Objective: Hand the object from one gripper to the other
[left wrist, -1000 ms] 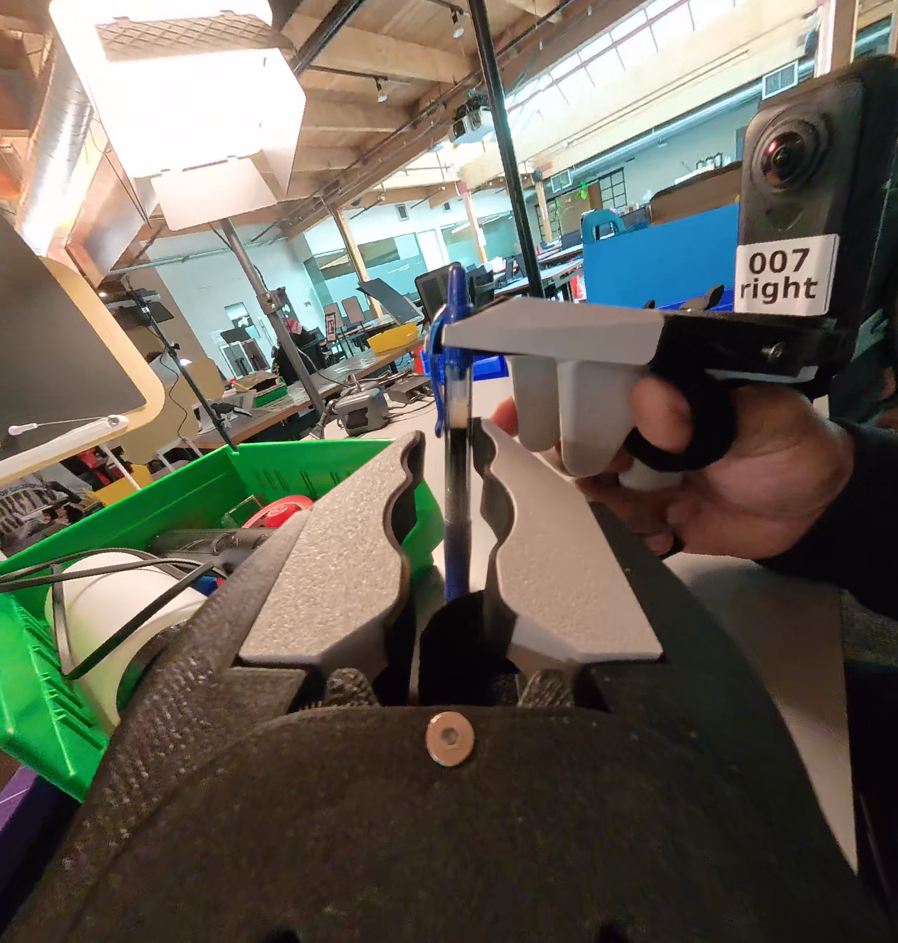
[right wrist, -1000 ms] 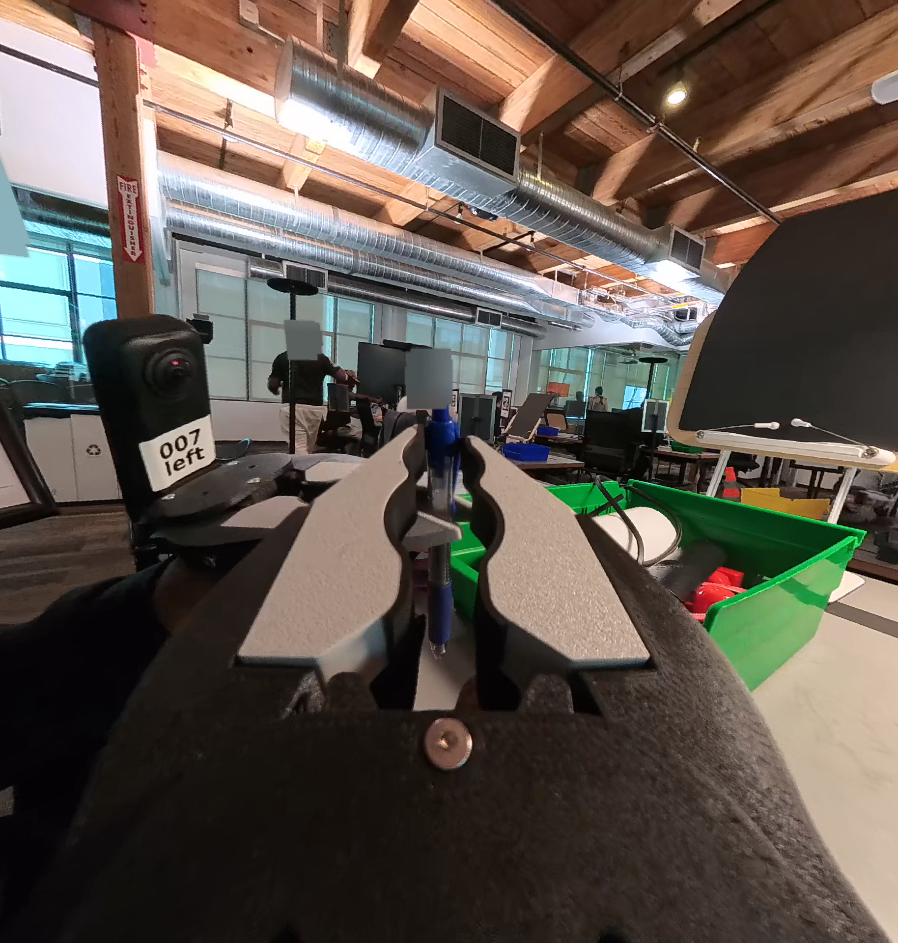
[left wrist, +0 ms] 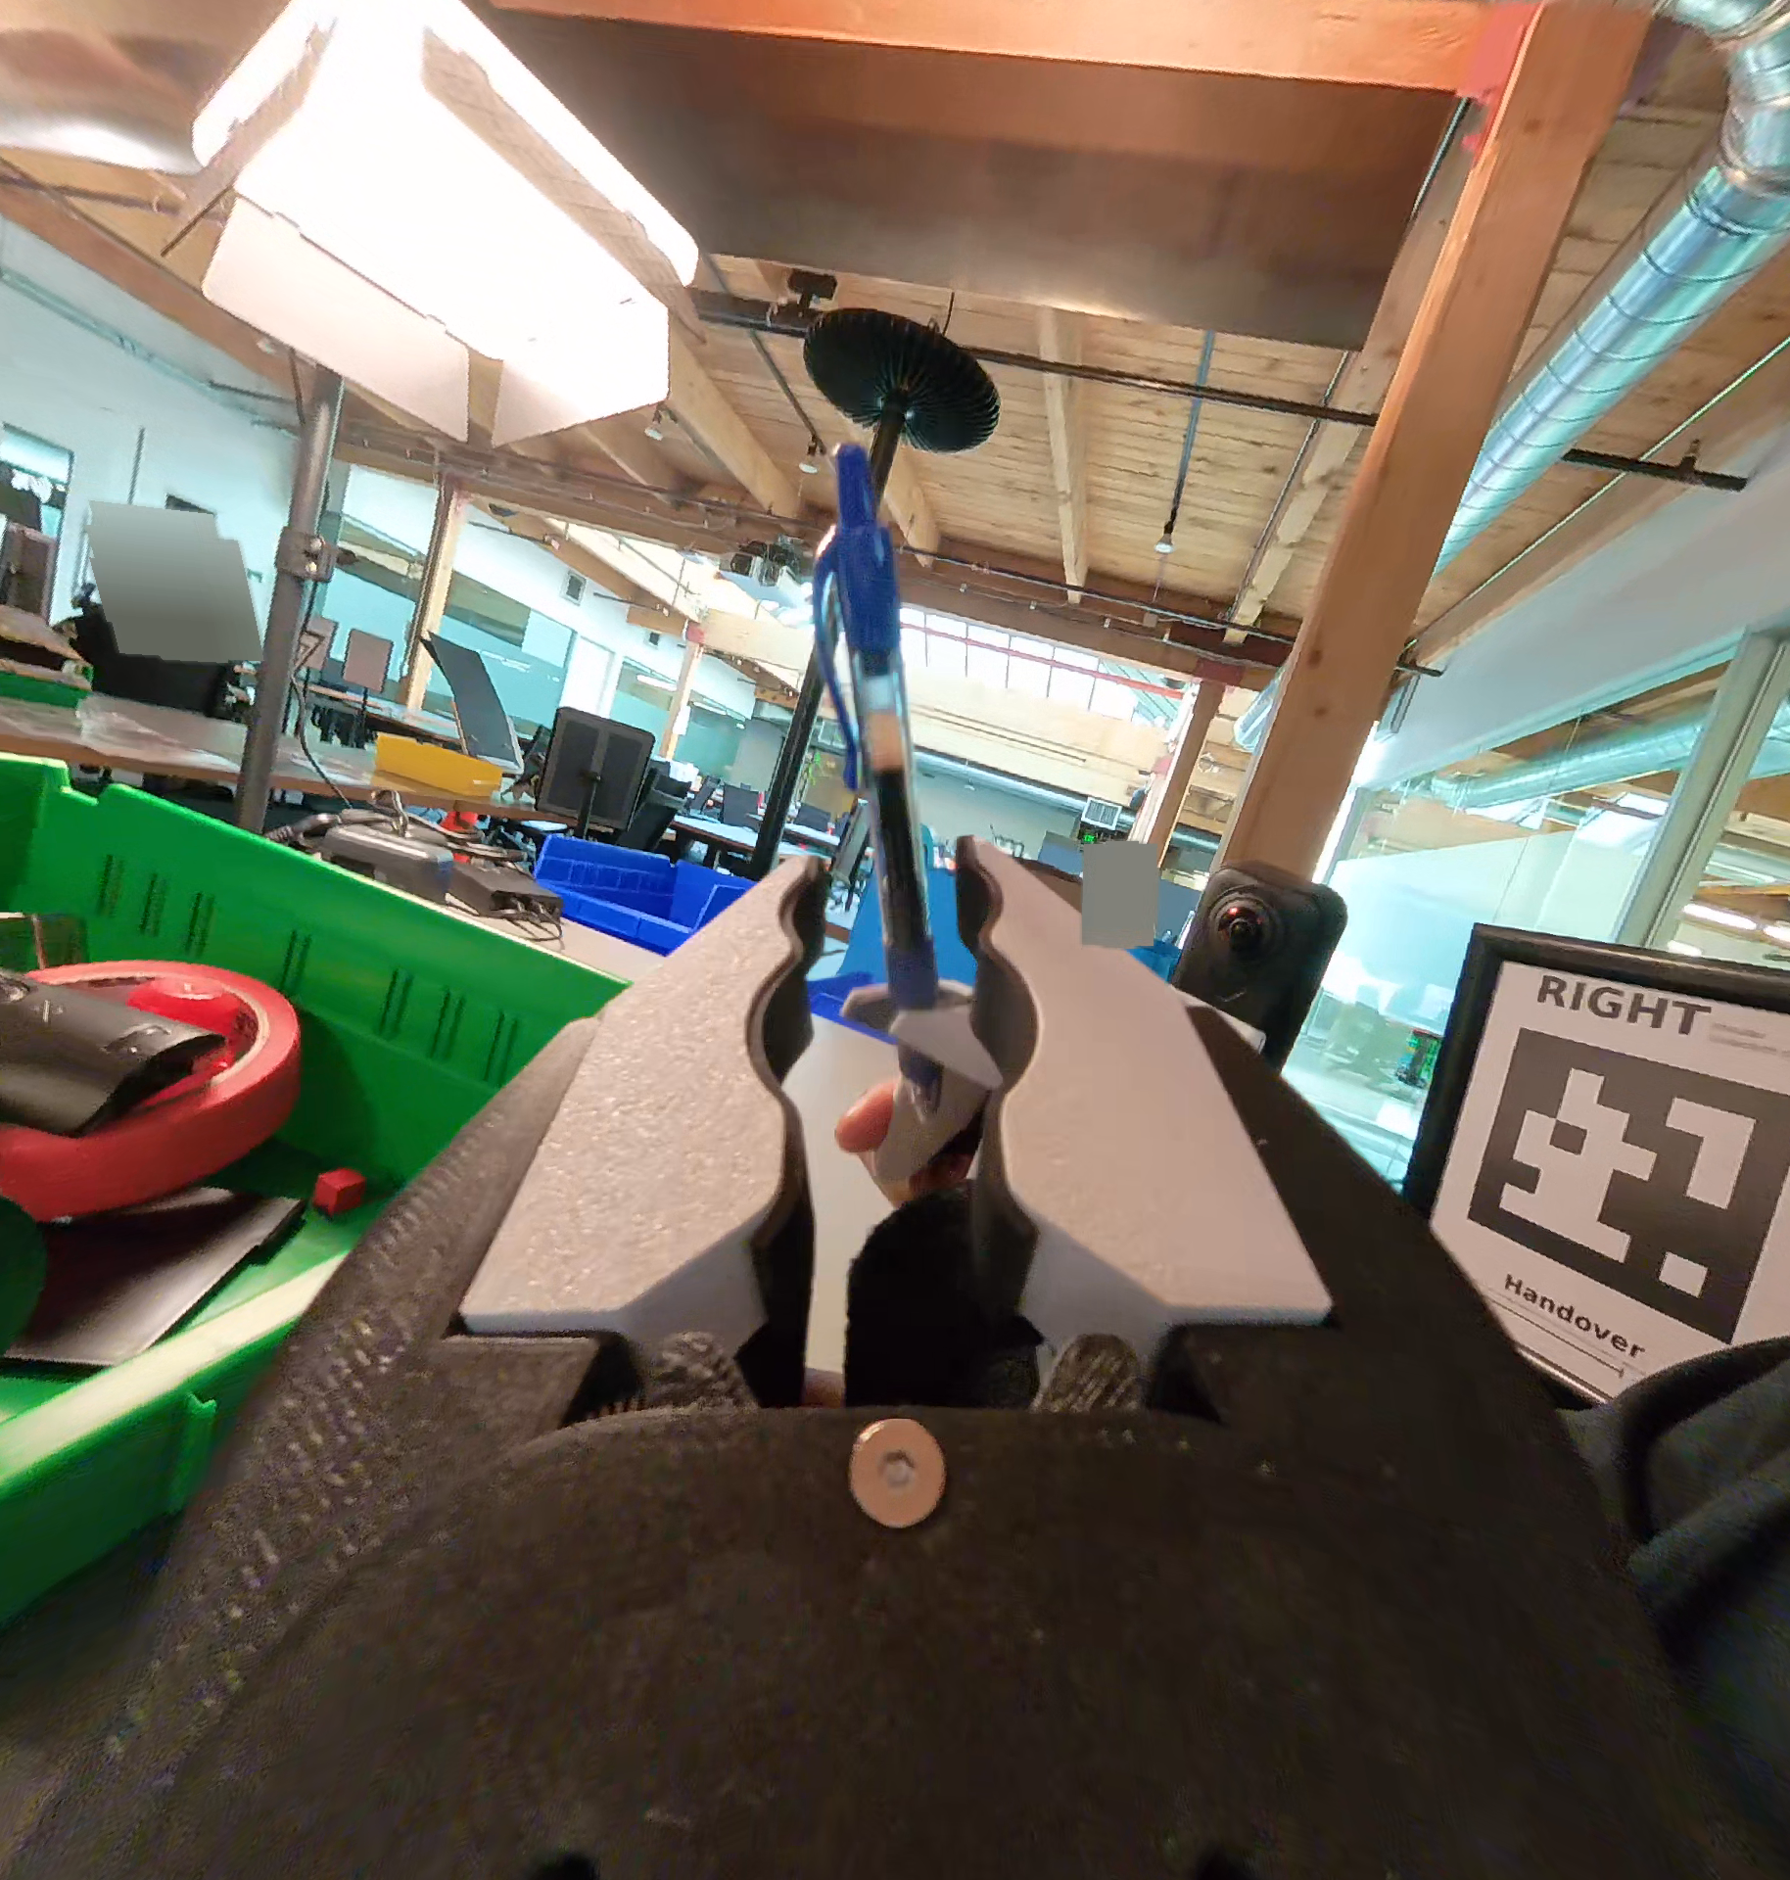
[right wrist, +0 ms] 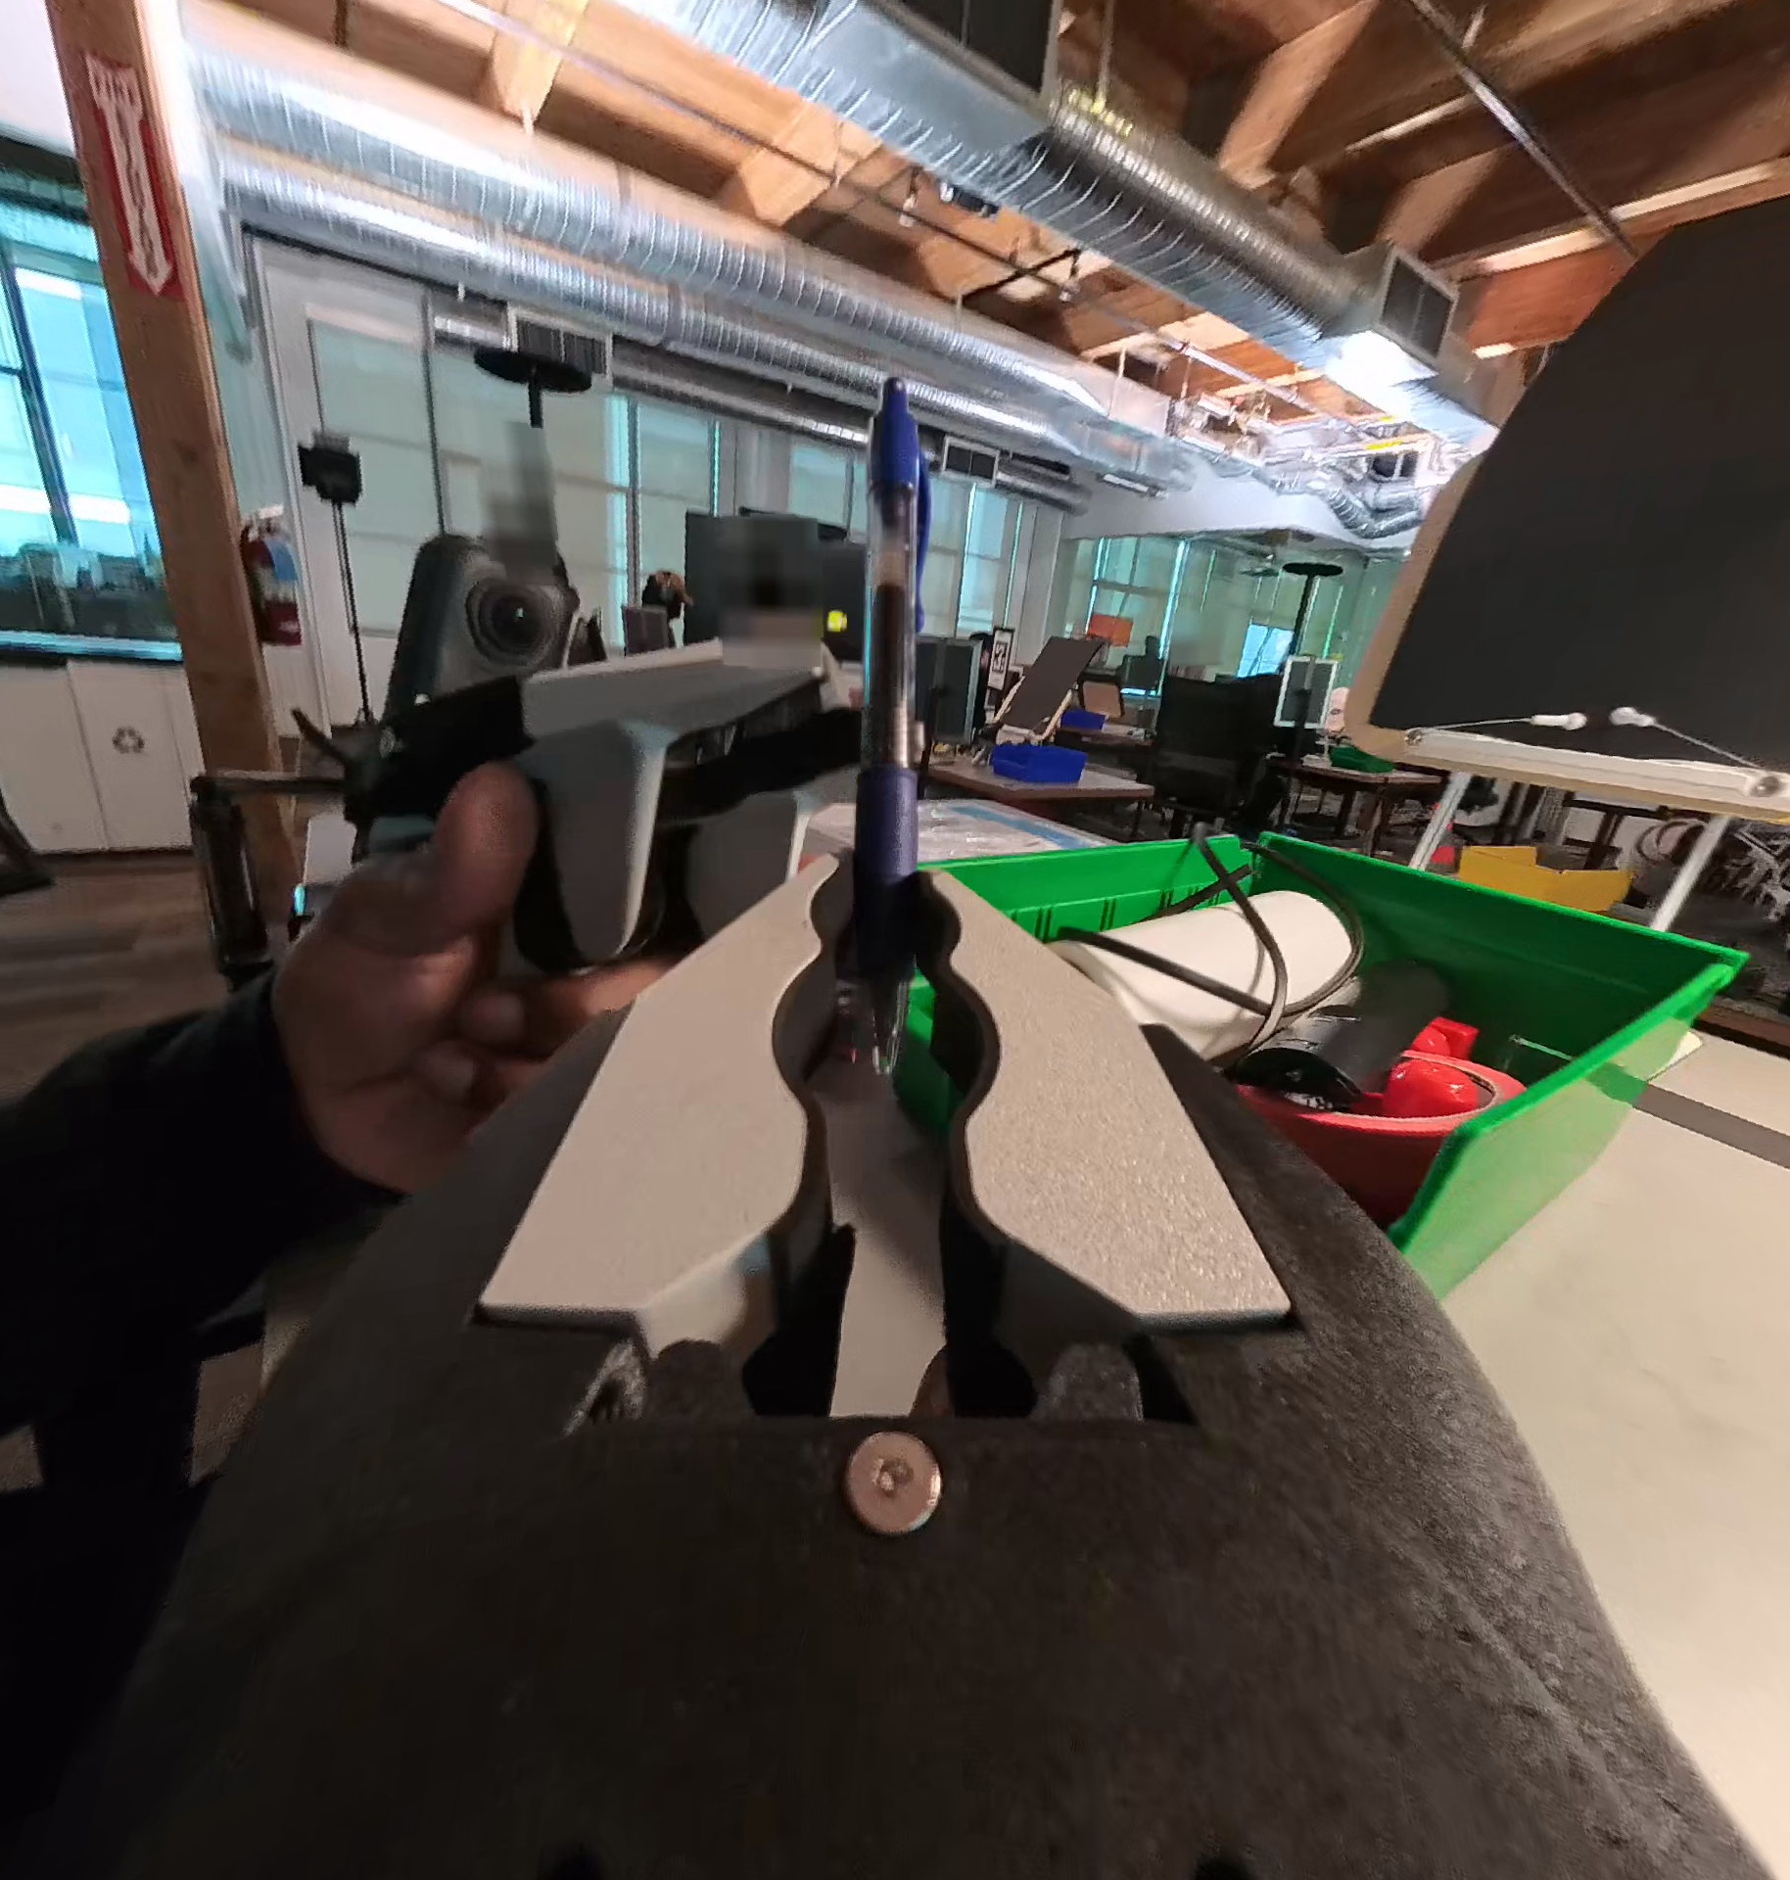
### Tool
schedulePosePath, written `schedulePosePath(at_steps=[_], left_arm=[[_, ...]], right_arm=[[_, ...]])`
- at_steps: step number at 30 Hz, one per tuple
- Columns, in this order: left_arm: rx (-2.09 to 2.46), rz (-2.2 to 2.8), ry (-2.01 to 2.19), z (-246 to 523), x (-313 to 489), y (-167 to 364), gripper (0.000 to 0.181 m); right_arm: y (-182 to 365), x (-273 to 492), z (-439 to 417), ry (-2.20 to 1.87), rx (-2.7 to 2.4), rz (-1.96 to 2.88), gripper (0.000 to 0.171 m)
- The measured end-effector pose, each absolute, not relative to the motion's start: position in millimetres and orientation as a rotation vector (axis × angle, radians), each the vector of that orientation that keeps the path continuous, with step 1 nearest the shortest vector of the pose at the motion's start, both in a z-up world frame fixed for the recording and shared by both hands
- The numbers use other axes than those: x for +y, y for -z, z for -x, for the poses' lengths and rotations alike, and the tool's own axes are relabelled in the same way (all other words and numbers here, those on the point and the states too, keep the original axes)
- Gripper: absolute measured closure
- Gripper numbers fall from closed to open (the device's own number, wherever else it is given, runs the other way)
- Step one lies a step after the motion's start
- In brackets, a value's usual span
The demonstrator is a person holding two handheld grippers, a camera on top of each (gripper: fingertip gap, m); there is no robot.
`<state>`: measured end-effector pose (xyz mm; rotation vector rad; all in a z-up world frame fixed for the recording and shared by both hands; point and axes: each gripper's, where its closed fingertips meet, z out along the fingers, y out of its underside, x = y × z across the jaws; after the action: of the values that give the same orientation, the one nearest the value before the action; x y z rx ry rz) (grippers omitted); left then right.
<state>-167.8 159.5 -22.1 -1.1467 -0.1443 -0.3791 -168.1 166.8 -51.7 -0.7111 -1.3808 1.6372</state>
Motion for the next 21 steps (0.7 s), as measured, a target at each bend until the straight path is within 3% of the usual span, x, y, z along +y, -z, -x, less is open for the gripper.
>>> schedulePosePath(at_steps=[5,7,9,12,17,21], left_arm=[[-0.125,1.198,0.367,162.6,165.7,28.4,0.152],[-0.082,1.210,0.363,156.2,166.0,29.6,0.170],[-0.059,1.215,0.309,155.4,165.0,28.7,0.170],[-0.103,1.213,0.055,174.5,160.4,26.7,0.170],[-0.040,1.339,-0.467,187.0,168.9,42.2,0.170],[0.097,1.401,-0.612,173.5,181.5,54.0,0.170]], right_arm=[[51.9,163.3,166.2,-1.635,-1.395,0.685,0.159],[53.4,158.8,165.5,-1.607,-1.412,0.654,0.159],[51.7,159.3,164.8,-1.600,-1.400,0.645,0.158],[42.5,167.8,162.2,-1.625,-1.325,0.656,0.141],[28.7,173.4,153.2,-1.656,-1.234,0.614,0.132],[27.0,173.8,151.8,-1.643,-1.222,0.602,0.131]])
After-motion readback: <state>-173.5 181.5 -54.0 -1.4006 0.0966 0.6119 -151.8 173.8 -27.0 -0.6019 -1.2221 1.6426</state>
